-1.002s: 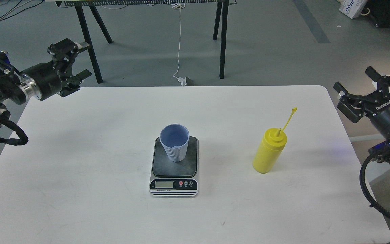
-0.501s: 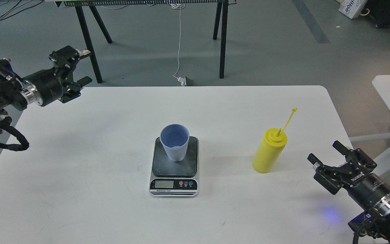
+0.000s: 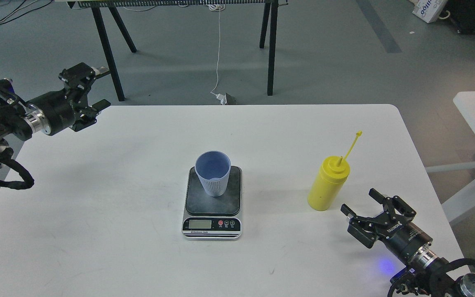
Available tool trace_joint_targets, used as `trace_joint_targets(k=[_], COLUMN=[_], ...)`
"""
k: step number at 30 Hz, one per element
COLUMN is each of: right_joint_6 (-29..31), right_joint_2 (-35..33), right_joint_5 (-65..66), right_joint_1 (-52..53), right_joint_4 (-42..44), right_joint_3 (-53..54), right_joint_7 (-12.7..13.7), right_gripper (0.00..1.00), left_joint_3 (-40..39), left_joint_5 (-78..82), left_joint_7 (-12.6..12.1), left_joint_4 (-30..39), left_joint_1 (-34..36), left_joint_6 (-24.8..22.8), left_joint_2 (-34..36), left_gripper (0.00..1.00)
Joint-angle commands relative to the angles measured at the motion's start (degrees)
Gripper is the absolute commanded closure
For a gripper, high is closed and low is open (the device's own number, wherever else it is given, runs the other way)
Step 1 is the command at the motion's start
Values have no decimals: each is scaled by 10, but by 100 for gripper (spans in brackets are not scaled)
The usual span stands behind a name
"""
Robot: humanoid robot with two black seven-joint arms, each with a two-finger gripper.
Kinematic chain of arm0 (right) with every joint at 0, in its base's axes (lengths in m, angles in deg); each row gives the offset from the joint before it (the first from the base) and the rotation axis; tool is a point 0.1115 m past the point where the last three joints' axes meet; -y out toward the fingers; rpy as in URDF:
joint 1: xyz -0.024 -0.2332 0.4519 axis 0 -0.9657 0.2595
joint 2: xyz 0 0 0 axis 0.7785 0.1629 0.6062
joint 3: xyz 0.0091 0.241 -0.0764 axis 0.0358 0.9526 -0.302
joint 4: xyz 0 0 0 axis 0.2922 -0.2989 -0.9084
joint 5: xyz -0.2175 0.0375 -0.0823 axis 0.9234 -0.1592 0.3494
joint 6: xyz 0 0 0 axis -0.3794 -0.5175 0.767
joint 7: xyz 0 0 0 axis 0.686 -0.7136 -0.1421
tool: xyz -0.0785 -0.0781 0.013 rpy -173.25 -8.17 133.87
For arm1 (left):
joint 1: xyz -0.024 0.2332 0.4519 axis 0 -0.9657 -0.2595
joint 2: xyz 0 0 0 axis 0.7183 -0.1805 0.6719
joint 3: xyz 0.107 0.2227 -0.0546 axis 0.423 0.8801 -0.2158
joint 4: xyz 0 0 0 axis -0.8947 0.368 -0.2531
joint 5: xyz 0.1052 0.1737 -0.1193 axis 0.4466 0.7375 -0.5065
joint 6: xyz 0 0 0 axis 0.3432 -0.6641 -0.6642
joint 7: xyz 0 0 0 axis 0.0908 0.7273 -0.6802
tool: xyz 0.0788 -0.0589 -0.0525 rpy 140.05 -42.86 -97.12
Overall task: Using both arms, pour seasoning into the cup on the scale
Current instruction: 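Lower the right gripper toward the base of the yellow bottle, then close the right gripper around the yellow bottle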
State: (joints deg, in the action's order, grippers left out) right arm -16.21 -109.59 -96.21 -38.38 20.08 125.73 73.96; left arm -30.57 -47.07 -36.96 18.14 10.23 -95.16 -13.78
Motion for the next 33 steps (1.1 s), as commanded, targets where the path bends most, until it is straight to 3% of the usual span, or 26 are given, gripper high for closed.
trace_joint_targets(k=[1, 10, 33], right_joint_6=[0, 0, 0], right_joint_2=[20, 63, 97], right_joint_5=[3, 28, 56], right_joint_1=[23, 49, 115], right_joint_4=[30, 74, 135], right_joint_3=[-20, -25, -27], right_joint_7=[0, 0, 0], right_gripper=[1, 1, 1], left_joint_3=[0, 0, -1], left_joint_5=[0, 0, -1], left_joint_7=[0, 0, 0], left_joint_4=[0, 0, 0], left_joint_1=[-3, -10, -18], left_joint_6=[0, 0, 0], left_joint_2=[0, -1, 2], left_gripper=[1, 1, 1])
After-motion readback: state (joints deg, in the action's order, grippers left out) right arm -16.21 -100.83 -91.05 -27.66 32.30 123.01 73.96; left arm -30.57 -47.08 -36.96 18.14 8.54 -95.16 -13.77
